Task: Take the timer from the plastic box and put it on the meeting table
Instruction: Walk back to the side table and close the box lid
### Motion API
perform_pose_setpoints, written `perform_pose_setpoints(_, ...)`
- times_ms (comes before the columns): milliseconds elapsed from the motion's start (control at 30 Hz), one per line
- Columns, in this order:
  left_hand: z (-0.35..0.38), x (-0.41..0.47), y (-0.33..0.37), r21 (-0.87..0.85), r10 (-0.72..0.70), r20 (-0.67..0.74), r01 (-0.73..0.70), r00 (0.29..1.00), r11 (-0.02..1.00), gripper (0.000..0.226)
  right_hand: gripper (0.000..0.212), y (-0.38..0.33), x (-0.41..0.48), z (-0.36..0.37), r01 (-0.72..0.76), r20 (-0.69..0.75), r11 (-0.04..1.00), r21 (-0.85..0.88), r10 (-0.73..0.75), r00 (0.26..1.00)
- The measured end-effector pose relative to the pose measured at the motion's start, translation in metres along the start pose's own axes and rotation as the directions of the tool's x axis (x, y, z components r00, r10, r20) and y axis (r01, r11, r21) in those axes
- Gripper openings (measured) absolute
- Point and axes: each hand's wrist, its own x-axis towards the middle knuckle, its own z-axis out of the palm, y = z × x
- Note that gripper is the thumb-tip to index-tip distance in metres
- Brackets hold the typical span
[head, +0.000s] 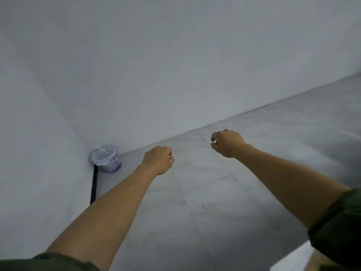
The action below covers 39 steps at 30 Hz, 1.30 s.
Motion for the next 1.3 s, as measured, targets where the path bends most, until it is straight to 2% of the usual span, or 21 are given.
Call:
perform_pose_setpoints(167, -0.022, 0.07, -0.074, 0.014, -0.036, -0.018, 0.036, 0.999, 0.999, 0.028, 0.034, -0.048, 0.092, 0.0, 0.019, -0.036, 1.0, 0.023, -0.018, 0.999)
perform_pose_setpoints(367, -0.007, 0.161, -0.101, -0.016, -0.006, 0.014, 0.007, 1.0, 1.0, 0.029, 0.034, -0.036, 0.179, 0.018, -0.027, -0.007, 1.0, 0.002, 0.027, 1.0)
perform_pose_setpoints(700, 0.0, 0.388, -0.1, -0.03, 0.052, 0.038, -0.051, 0.998, 0.998, 0.031, 0.034, 0.041, 0.386, 0.036, -0.097, 0.003, 0.995, -0.011, 0.097, 0.995)
perform_pose_setpoints(833, -0.015, 0.481, -0.093, -0.058, 0.073, -0.02, -0.074, 0.997, 0.996, 0.033, 0.034, 0.079, 0.467, 0.018, -0.124, -0.042, 0.992, -0.015, 0.123, 0.992)
perform_pose_setpoints(967, -0.005, 0.57, -0.086, -0.074, 0.113, 0.016, -0.111, 0.993, 0.991, 0.033, 0.035, 0.114, 0.539, 0.024, -0.144, -0.018, 0.989, -0.03, 0.143, 0.99)
perform_pose_setpoints(1100, 0.01, 0.674, -0.073, -0.077, 0.185, 0.041, -0.181, 0.982, 0.98, 0.033, 0.035, 0.163, 0.613, 0.036, -0.208, -0.008, 0.977, -0.041, 0.207, 0.978)
perform_pose_setpoints(1300, 0.023, 0.843, -0.044, -0.073, 0.332, 0.087, -0.326, 0.939, 0.943, 0.033, 0.035, 0.244, 0.717, 0.041, -0.39, -0.019, 0.92, -0.027, 0.39, 0.921)
